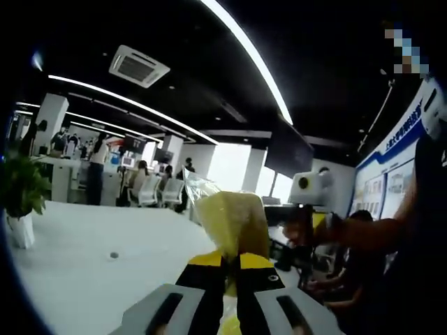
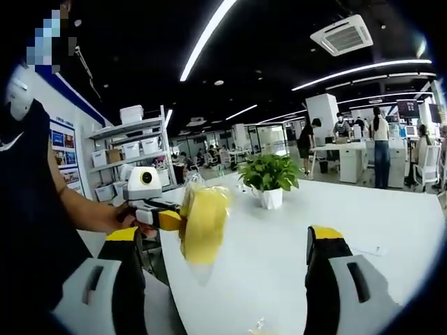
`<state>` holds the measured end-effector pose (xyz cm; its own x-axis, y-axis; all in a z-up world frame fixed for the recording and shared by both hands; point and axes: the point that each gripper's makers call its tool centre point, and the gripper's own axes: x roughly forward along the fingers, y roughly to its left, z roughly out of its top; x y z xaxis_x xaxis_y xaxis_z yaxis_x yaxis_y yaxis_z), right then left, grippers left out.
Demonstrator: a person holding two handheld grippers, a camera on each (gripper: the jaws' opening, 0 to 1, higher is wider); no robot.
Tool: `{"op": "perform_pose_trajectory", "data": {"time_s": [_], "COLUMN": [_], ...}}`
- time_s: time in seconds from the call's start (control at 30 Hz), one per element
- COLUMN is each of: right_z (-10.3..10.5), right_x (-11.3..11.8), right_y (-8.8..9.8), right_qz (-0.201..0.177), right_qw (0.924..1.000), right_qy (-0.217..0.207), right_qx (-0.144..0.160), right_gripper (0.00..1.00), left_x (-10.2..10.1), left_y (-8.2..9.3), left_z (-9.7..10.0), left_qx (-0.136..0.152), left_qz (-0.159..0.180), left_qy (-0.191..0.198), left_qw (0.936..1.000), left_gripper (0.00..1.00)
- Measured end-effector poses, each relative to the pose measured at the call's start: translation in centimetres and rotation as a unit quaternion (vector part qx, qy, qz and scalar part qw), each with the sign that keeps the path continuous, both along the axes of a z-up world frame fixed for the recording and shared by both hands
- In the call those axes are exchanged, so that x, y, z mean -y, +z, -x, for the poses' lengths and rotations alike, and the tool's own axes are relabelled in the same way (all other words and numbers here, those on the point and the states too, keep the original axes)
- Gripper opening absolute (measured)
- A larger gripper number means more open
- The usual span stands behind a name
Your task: Compare the silicone blocks by pressing each to a similar depth, holding the contact briefly, and releasing to observe deformation and rebound differences across the visible hardness samples.
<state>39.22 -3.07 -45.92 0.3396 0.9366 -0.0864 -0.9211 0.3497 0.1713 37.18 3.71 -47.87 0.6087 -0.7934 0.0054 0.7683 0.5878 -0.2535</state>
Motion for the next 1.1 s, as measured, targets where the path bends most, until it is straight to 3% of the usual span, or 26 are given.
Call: {"op": "perform_pose_trajectory", "data": {"time_s": [0.07,0.77,1.1], "right_z": [-0.2,0.5,0.7], "right_x": [-0.2,-2.1,-2.7], "right_y": [0.4,0.5,1.9], "right_qz": [-0.007,-0.015,-0.042], "right_qw": [1.0,0.9995,0.998], "right_qy": [-0.005,0.026,0.042], "right_qx": [0.002,-0.012,-0.022], "right_gripper": [0.88,0.69,0.57], "left_x": [0.0,1.2,2.0], "left_y": [0.0,1.4,1.0], "left_z": [-0.1,-0.2,0.5], "left_qx": [-0.001,0.013,0.017], "left_qz": [0.001,0.011,-0.003], "left_qy": [-0.001,-0.013,-0.031], "left_qw": [1.0,0.9998,0.9994], "left_gripper": [0.03,0.03,0.03]}}
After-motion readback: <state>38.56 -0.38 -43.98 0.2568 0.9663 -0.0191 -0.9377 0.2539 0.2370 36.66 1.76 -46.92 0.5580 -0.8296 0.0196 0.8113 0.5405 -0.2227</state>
